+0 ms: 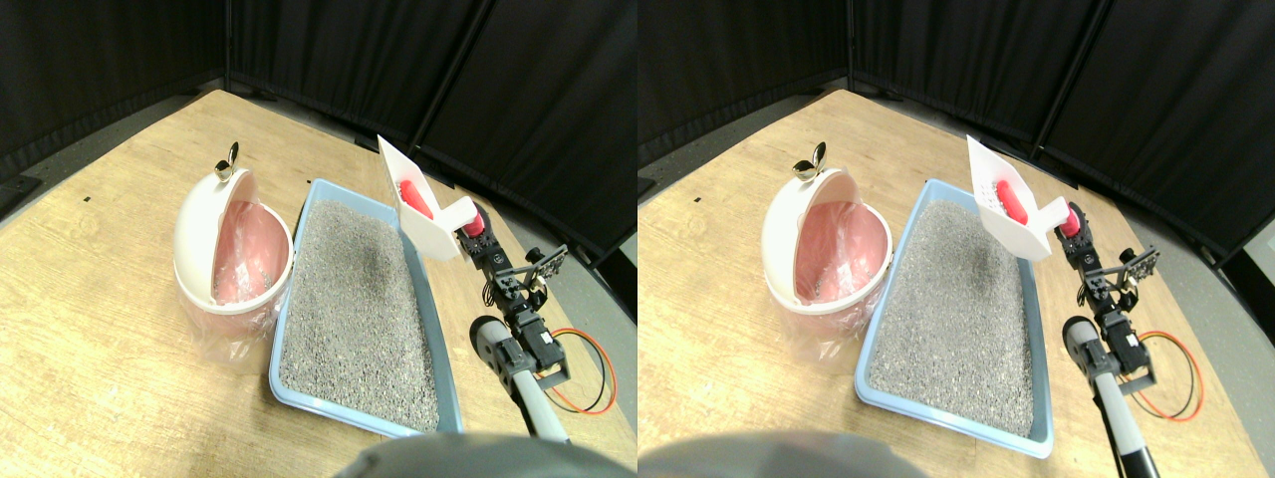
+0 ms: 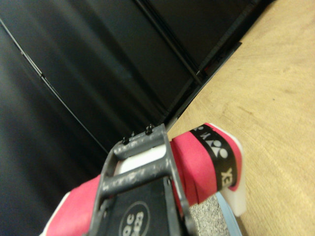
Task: Scoop (unimanual)
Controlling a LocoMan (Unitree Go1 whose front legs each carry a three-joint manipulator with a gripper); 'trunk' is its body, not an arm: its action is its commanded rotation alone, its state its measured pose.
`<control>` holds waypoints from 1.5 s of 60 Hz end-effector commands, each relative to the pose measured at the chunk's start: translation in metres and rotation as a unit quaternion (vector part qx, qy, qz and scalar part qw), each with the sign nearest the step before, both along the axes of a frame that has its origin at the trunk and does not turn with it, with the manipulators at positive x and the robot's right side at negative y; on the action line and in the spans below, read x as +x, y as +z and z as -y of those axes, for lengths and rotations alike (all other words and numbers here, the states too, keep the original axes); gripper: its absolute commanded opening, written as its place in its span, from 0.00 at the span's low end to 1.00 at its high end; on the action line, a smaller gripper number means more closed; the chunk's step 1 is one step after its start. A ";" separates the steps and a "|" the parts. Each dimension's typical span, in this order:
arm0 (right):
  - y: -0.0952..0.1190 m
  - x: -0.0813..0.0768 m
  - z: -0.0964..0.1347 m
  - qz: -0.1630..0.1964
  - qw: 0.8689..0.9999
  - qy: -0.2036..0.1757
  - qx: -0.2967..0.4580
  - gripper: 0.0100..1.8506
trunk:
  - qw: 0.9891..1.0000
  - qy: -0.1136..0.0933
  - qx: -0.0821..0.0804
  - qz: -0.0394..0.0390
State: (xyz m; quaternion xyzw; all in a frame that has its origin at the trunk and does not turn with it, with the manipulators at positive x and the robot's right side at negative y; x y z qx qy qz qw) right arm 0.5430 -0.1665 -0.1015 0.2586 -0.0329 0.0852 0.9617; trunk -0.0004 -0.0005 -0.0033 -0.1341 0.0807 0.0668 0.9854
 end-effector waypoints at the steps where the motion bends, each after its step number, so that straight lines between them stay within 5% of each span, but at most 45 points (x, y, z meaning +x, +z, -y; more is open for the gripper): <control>1: 0.012 0.001 -0.002 0.041 0.999 0.011 -0.017 0.02 | 1.000 0.014 -0.005 -0.001; 21: 0.025 0.008 -0.011 0.063 0.986 0.021 -0.154 0.02 | 0.999 0.034 -0.016 0.000; 39: 0.028 0.015 -0.020 0.077 0.979 0.041 -0.186 0.02 | 0.998 0.059 -0.032 -0.001; 66: 0.024 0.022 -0.046 0.081 0.971 0.097 -0.204 0.02 | 0.993 0.102 -0.055 -0.005; 90: 0.025 0.018 -0.072 0.090 0.962 0.143 -0.215 0.02 | 0.991 0.121 -0.065 -0.005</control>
